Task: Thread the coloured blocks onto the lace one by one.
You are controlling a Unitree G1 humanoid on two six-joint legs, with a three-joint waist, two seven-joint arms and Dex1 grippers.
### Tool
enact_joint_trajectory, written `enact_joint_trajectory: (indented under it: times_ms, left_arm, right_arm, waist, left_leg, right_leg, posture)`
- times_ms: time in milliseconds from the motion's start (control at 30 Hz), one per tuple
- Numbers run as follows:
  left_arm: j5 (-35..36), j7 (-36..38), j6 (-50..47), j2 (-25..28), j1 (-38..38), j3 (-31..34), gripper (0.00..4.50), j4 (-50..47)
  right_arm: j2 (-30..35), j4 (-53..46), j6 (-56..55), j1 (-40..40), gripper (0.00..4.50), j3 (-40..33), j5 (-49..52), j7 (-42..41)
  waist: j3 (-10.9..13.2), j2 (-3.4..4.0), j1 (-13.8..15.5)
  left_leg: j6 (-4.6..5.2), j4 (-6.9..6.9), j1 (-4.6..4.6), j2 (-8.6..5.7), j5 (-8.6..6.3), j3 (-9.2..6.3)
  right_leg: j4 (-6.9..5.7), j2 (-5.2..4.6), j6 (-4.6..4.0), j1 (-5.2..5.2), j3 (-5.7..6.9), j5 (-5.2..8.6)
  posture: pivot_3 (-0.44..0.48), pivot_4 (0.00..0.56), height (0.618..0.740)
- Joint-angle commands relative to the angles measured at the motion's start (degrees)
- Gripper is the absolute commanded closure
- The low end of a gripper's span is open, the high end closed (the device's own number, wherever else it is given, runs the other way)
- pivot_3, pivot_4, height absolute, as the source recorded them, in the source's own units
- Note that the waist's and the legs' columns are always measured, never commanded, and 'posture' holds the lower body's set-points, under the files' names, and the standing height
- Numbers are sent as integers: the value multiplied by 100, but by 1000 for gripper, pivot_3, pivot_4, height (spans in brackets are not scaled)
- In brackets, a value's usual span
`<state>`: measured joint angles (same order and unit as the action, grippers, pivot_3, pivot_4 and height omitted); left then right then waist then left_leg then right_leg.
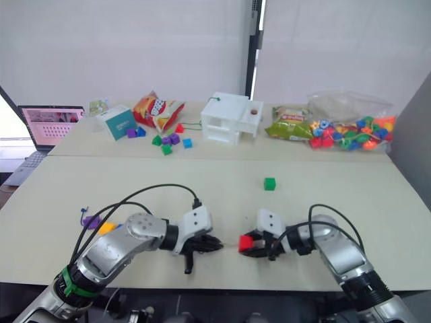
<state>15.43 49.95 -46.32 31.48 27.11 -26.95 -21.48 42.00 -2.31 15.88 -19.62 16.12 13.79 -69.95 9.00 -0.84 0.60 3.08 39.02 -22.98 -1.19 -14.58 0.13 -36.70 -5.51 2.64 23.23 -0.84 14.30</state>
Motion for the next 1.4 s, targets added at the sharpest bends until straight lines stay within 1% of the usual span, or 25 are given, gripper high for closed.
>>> enact_joint_trajectory:
  times_ms: [33, 467, 667, 867, 1100, 1167, 1267, 1333, 1400]
  left_arm:
    - [-66, -28, 84, -53, 97, -2, 4500, -51]
    - [-259, -5, 142, -272, 285, -207, 4500, 142]
    - [-393, 9, 335, -738, 535, -542, 4500, 386]
    - [-595, 131, 579, -1077, 718, -746, 4500, 598]
    - [-677, 222, 648, -1049, 668, -691, 4500, 763]
    - [-761, 254, 767, -1009, 641, -753, 4500, 853]
    - [-898, 352, 1110, -1091, 585, -960, 4500, 1071]
    - [-940, 340, 1221, -1182, 580, -973, 4500, 1170]
    - [-836, 436, 1195, -1113, 527, -817, 3800, 1103]
  right_arm:
    - [17, -209, 32, 28, 3311, -1, -13, -76]
    - [-18, -338, 92, -42, 3311, 3, -75, -87]
    - [-47, -475, 222, -11, 3311, 4, -123, -14]
    - [-53, -540, 299, 42, 3311, -32, -194, 6]
    - [-25, -614, 263, 86, 3311, -68, -195, -15]
    - [-26, -646, 276, 94, 3311, -90, -164, -22]
    - [-23, -671, 292, 98, 3311, -87, -173, -11]
    - [-19, -670, 291, 94, 3311, -76, -194, -2]
    - [-20, -717, 325, 121, 3311, -63, -209, 20]
  waist:
    - [0, 0, 1]
    - [0, 0, 9]
    - [0, 0, 42]
    - [0, 0, 17]
    - [0, 0, 14]
    - [0, 0, 15]
    - [0, 0, 18]
    - [0, 0, 28]
    - [0, 0, 31]
  left_leg:
    - [0, 0, 0, 0, 0, 0]
    - [0, 3, 0, -2, 0, 0]
    - [0, 12, 0, -8, 0, -4]
    - [0, 15, -10, -9, 0, -5]
    - [0, 16, -10, -8, 0, -6]
    - [0, 16, -10, -8, 0, -6]
    - [0, 16, -9, -9, 0, -5]
    - [0, 16, -8, -9, 0, -6]
    - [0, 17, -7, -10, 0, -6]
  right_leg:
    - [0, -1, 0, 0, 0, 0]
    - [0, -1, 0, -2, 1, 0]
    - [-1, -4, 2, -9, 4, -1]
    - [-5, -2, 4, 1, 3, -2]
    - [-5, -2, 4, 0, 3, -2]
    - [-4, -3, 4, 0, 3, -1]
    - [-4, -3, 4, 0, 3, -2]
    - [-3, -4, 4, -2, 4, -2]
    - [-2, -5, 4, -6, 5, -2]
  posture:
    - [0, 150, 740]
    - [0, 150, 740]
    - [0, 150, 740]
    - [0, 150, 740]
    - [0, 150, 740]
    - [0, 150, 740]
    - [0, 150, 740]
    - [0, 150, 740]
    - [0, 150, 740]
